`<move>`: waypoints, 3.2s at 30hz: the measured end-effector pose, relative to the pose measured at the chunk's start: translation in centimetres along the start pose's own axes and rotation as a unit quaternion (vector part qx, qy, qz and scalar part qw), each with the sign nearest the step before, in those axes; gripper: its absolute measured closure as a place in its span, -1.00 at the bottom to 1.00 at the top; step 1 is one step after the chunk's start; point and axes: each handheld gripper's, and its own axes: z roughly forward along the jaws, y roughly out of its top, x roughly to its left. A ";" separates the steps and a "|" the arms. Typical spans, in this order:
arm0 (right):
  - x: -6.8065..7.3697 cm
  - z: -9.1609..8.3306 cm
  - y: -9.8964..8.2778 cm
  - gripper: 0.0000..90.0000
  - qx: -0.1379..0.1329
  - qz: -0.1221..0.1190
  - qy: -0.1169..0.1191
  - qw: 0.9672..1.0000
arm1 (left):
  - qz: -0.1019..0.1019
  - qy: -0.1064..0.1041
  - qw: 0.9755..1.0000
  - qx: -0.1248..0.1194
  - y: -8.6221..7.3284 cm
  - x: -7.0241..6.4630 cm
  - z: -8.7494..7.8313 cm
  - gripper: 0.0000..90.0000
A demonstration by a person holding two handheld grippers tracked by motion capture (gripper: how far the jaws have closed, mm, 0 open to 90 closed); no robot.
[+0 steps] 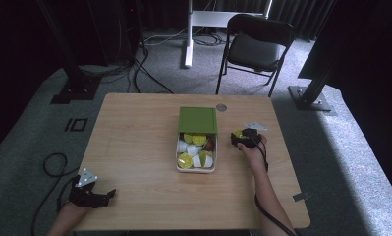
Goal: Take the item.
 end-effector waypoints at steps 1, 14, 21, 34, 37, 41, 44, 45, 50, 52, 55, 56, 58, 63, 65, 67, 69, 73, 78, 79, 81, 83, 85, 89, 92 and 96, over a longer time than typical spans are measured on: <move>-0.1 -0.1 0.0 -0.53 0.000 0.001 0.003 1.000 | 0.000 0.000 1.000 0.000 0.0 0.0 0.0 -0.99; 0.0 -2.4 0.1 -0.72 -0.002 -0.018 0.020 1.000 | 0.000 0.000 1.000 0.000 0.0 0.0 0.0 -0.99; 0.1 -4.0 -0.5 -0.73 -0.017 -0.024 0.048 0.998 | 0.000 0.000 1.000 0.000 0.0 0.0 0.0 -0.99; 0.6 -6.4 -2.5 -0.73 -0.029 -0.074 0.094 0.992 | 0.000 0.000 1.000 0.000 0.0 0.0 0.0 -0.99; 0.6 -6.6 -2.6 -0.73 -0.029 -0.078 0.102 0.991 | 0.000 0.000 1.000 0.000 0.0 0.0 0.0 -0.99; 0.6 -8.0 -3.7 -0.68 -0.046 -0.108 0.160 0.980 | 0.000 0.000 1.000 0.000 0.0 0.0 0.0 -0.99; 0.6 -8.4 -4.1 -0.68 -0.049 -0.125 0.191 0.972 | 0.000 0.000 1.000 0.000 0.0 0.0 0.0 -0.99; 0.6 -8.8 -4.5 -0.68 -0.049 -0.134 0.215 0.966 | 0.000 0.000 1.000 0.000 0.0 0.0 0.0 -0.99; 1.1 -9.8 -5.1 -0.68 -0.040 -0.147 0.248 0.957 | 0.000 0.000 1.000 0.000 0.0 0.0 0.0 -0.99; 1.2 -9.9 -5.3 -0.68 -0.039 -0.150 0.252 0.955 | 0.000 0.000 1.000 0.000 0.0 0.0 0.0 -0.99; 1.4 -10.3 -5.8 -0.68 -0.031 -0.167 0.265 0.949 | 0.000 0.000 1.000 0.000 0.0 0.0 0.0 -0.99; 1.4 -10.4 -5.9 -0.68 -0.030 -0.172 0.267 0.948 | 0.000 0.000 1.000 0.000 0.0 0.0 0.0 -0.99; 1.4 -10.6 -6.2 -0.68 -0.026 -0.182 0.271 0.945 | 0.000 0.000 1.000 0.000 0.0 0.0 0.0 -0.99; 1.1 -11.3 -7.1 -0.68 -0.011 -0.215 0.303 0.928 | 0.000 0.000 1.000 0.000 0.0 0.0 0.0 -0.99; 1.0 -11.5 -7.4 -0.68 -0.007 -0.226 0.316 0.921 | 0.000 0.000 1.000 0.000 0.0 0.0 0.0 -0.99; 0.8 -11.8 -7.8 -0.68 -0.004 -0.235 0.326 0.916 | 0.000 0.000 1.000 0.000 0.0 0.0 0.0 -0.99; 0.7 -12.0 -8.1 -0.68 0.000 -0.242 0.333 0.911 | 0.000 0.000 1.000 0.000 0.0 0.0 0.0 -0.99; 0.3 -12.3 -8.7 -0.68 0.006 -0.245 0.335 0.910 | 0.000 0.000 1.000 0.000 0.0 0.0 0.0 -0.99; -0.2 -12.9 -9.4 -0.68 0.011 -0.251 0.340 0.906 | 0.000 0.000 1.000 0.000 0.0 0.0 0.0 -0.99; -0.3 -13.0 -9.5 -0.68 0.014 -0.254 0.337 0.907 | 0.000 0.000 1.000 0.000 0.0 0.0 0.0 -0.99; -0.5 -13.2 -9.7 -0.68 0.021 -0.258 0.335 0.906 | 0.000 0.000 1.000 0.000 0.0 0.0 0.0 -0.99; -0.9 -13.5 -10.1 -0.68 0.022 -0.262 0.333 0.905 | 0.000 0.000 1.000 0.000 0.0 0.0 0.0 -0.99; -1.1 -13.7 -10.2 -0.68 0.023 -0.263 0.334 0.905 | 0.000 0.000 1.000 0.000 0.0 0.0 0.0 -0.99; -1.7 -14.2 -10.6 -0.68 0.025 -0.260 0.324 0.910 | 0.000 0.000 1.000 0.000 0.0 0.0 0.0 -0.99; -2.3 -14.4 -11.0 -0.68 0.024 -0.253 0.320 0.913 | 0.000 0.000 1.000 0.000 0.0 0.0 0.0 -0.99; -2.3 -14.6 -11.5 -0.68 0.032 -0.257 0.324 0.910 | 0.000 0.000 1.000 0.000 0.0 0.0 0.0 -0.99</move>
